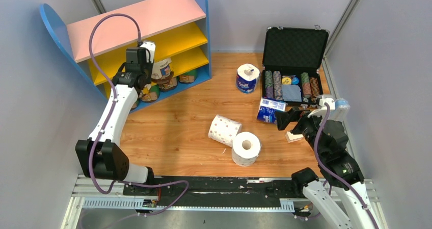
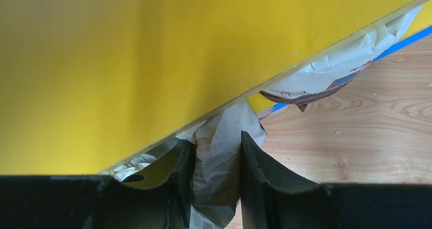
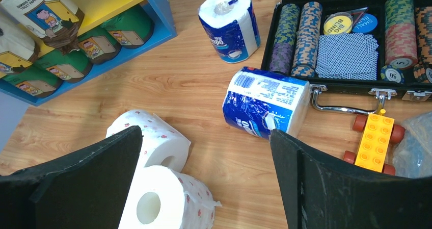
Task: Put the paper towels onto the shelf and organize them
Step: Place the paper towel on the shelf.
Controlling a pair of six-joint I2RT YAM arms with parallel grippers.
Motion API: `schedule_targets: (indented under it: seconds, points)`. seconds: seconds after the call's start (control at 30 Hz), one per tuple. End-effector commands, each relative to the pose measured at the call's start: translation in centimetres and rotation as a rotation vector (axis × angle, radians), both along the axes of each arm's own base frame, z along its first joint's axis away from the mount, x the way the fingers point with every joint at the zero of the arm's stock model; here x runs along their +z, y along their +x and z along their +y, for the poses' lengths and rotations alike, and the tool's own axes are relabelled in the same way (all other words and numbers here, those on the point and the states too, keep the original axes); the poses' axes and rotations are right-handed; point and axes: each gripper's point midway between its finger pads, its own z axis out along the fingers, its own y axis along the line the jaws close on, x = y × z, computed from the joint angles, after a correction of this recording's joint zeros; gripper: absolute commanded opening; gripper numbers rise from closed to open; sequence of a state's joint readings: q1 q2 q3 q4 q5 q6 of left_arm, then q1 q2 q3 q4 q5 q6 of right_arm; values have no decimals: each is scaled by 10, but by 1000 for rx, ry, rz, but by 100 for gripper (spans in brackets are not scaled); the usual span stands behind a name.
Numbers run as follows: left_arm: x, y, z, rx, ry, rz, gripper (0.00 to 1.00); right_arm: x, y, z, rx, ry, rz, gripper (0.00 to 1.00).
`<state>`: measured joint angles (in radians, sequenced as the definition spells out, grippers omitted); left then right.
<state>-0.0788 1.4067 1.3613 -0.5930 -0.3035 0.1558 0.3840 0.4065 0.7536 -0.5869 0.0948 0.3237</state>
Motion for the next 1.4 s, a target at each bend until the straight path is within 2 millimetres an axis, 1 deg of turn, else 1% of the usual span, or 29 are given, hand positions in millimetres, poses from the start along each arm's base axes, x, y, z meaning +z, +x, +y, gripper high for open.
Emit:
schedule_targets:
  seconds: [0.0,0.03,0.07,0.17,0.3,0.4,0.43,0.47,0.5,0.53,0.63,0.73,0.8,0.9,1.1,1.23,1.33,1.37]
  points:
    - [27,22,15,25,69,-139,42,9,2,1,3,8,-35,100]
    - [29,21,16,29,67,-149,44,9,2,1,4,9,-36,100]
    - [29,22,16,30,65,-161,48,9,2,1,3,9,-36,100]
    - [40,18,16,33,62,-207,55,8,3,1,3,8,-33,100]
    - [49,13,20,48,74,-257,59,8,3,1,2,9,-32,100]
    - [61,8,22,57,75,-314,59,8,3,2,5,8,-32,100]
    - [61,8,22,58,77,-330,59,8,3,2,5,8,-31,100]
    - [65,5,23,61,78,-348,59,8,3,2,4,8,-30,100]
    - [65,5,23,62,81,-362,58,8,3,2,4,9,-32,100]
    - [70,3,24,65,83,-380,57,8,3,2,3,10,-32,100]
    - [78,0,26,69,95,-423,49,8,3,1,-1,11,-33,100]
    - [82,1,26,64,102,-445,42,9,2,0,-2,13,-37,100]
    - [82,3,26,59,106,-461,39,9,2,1,1,14,-38,100]
    - [72,6,26,46,127,-464,36,10,1,0,-1,14,-43,100]
    - [65,12,26,16,191,-510,34,11,1,0,-3,17,-47,100]
    - [65,13,29,13,232,-524,41,11,0,0,1,17,-46,100]
    - [74,10,28,4,236,-549,49,12,0,0,-1,19,-50,100]
    - [76,9,27,-4,234,-553,54,12,0,0,0,20,-51,100]
